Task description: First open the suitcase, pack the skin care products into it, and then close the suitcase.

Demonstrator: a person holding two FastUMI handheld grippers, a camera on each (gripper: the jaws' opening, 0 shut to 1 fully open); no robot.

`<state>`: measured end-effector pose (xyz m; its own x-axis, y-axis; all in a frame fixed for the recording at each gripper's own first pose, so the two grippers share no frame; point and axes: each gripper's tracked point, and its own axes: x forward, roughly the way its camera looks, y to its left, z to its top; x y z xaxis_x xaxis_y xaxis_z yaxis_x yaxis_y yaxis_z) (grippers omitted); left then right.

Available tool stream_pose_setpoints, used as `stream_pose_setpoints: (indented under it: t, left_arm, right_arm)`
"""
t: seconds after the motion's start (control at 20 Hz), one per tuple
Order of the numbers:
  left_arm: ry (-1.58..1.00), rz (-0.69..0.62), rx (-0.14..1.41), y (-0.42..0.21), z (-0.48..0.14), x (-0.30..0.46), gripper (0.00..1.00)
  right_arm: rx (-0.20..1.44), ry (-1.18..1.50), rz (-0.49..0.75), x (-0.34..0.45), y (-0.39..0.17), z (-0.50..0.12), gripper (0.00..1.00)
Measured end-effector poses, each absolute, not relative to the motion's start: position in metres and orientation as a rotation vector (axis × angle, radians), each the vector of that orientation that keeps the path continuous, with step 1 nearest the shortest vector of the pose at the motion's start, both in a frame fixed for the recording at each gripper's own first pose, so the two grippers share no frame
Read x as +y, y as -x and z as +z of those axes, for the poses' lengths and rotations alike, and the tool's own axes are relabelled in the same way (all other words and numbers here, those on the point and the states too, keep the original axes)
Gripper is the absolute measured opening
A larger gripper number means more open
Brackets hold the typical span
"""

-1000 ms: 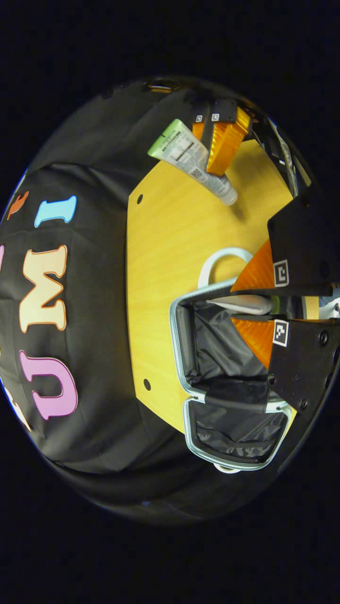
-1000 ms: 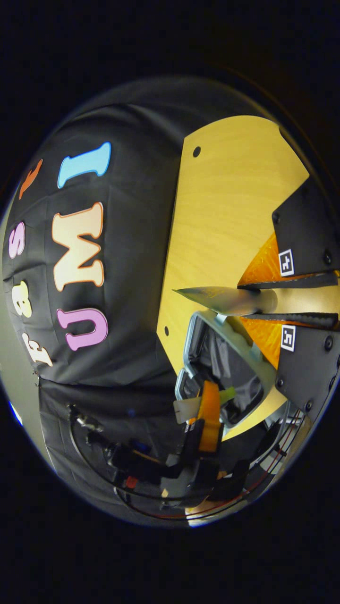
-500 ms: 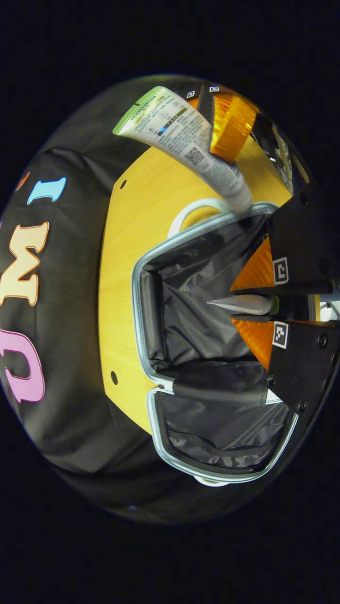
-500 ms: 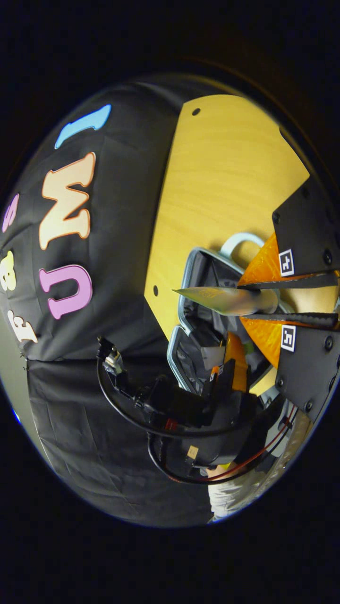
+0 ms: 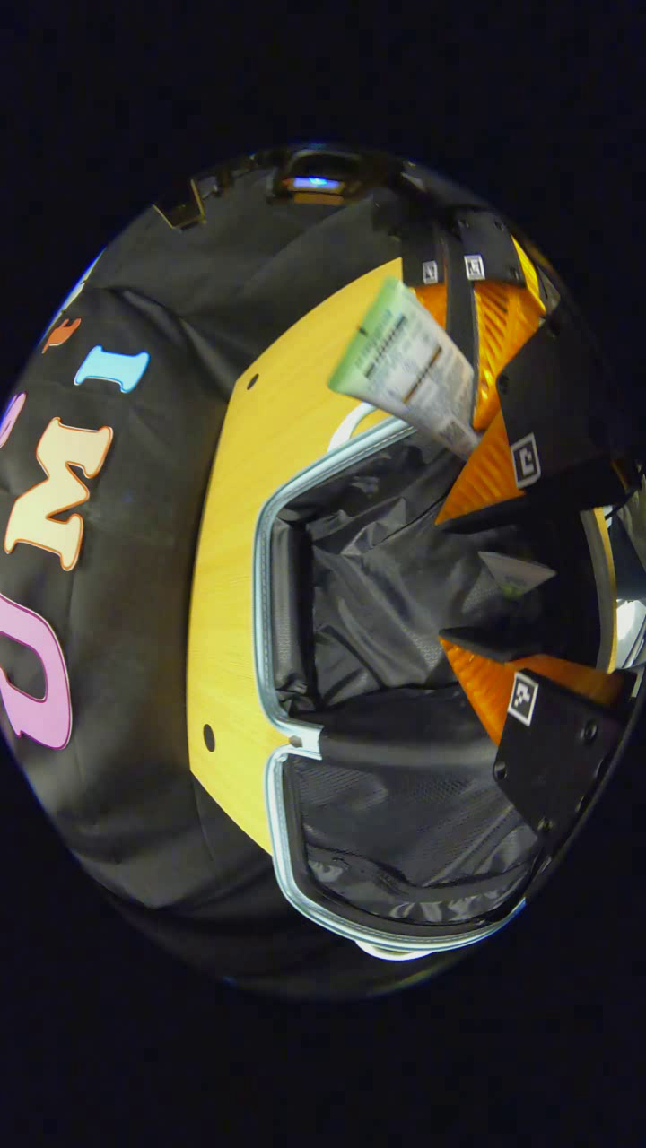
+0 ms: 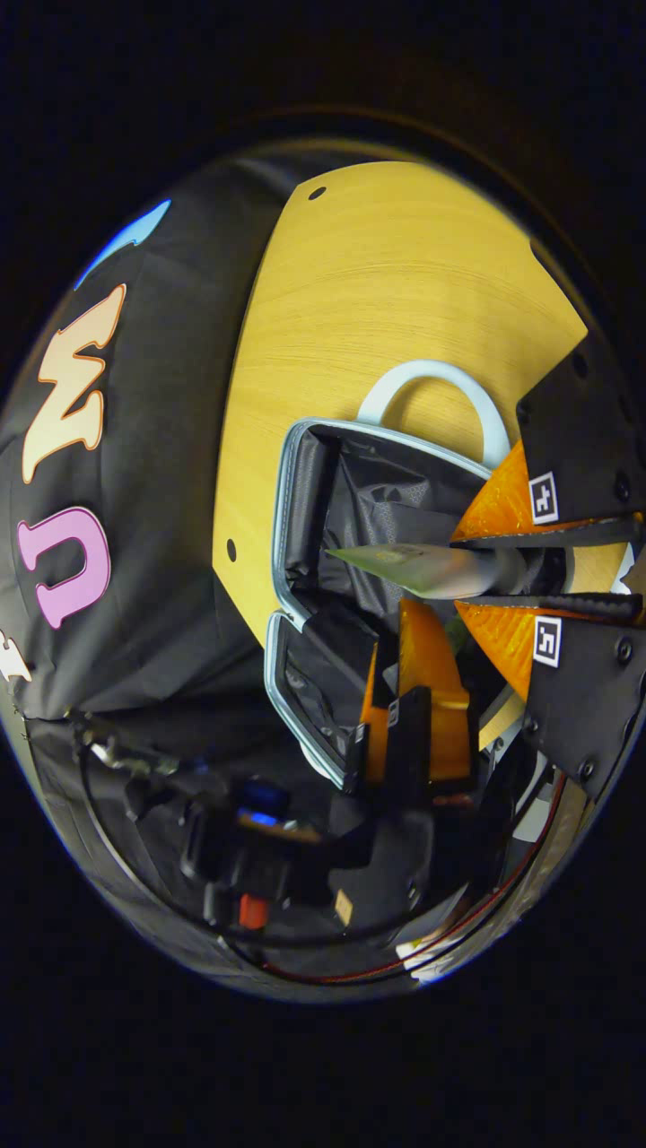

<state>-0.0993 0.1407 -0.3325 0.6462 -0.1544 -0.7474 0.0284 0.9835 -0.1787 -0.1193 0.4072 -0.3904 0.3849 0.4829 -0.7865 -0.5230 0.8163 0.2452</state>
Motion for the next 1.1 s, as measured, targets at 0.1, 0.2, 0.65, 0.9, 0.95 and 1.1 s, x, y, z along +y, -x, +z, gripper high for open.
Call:
stream_pose_setpoints:
  t: [0.1, 0.2, 0.65, 0.9, 0.95, 1.1]
  left_arm:
    - [0.158, -0.094, 0.830, 0.095, -0.320, 0.159, 0.76]
    - [0.162, -0.067, 0.801, 0.090, -0.309, 0.181, 0.84]
    - [0.198, 0.131, 0.714, 0.087, -0.278, 0.290, 0.88]
    - [0.169, 0.278, 0.685, 0.101, -0.265, 0.365, 0.90]
    - [0.170, 0.318, 0.682, 0.104, -0.263, 0.384, 0.92]
    - [0.204, 0.434, 0.680, 0.122, -0.264, 0.441, 0.94]
  right_arm:
    - [1.012, 0.060, 0.608, 0.409, 0.122, -0.400, 0.24]
    - [1.052, 0.068, 0.564, 0.406, 0.126, -0.407, 0.24]
    - [0.942, 0.009, 0.499, 0.424, 0.085, -0.386, 0.77]
    - [0.868, -0.029, 0.489, 0.422, 0.071, -0.360, 0.97]
    - [0.854, -0.027, 0.486, 0.419, 0.068, -0.355, 0.97]
    - [0.809, -0.012, 0.469, 0.408, 0.058, -0.340, 0.97]
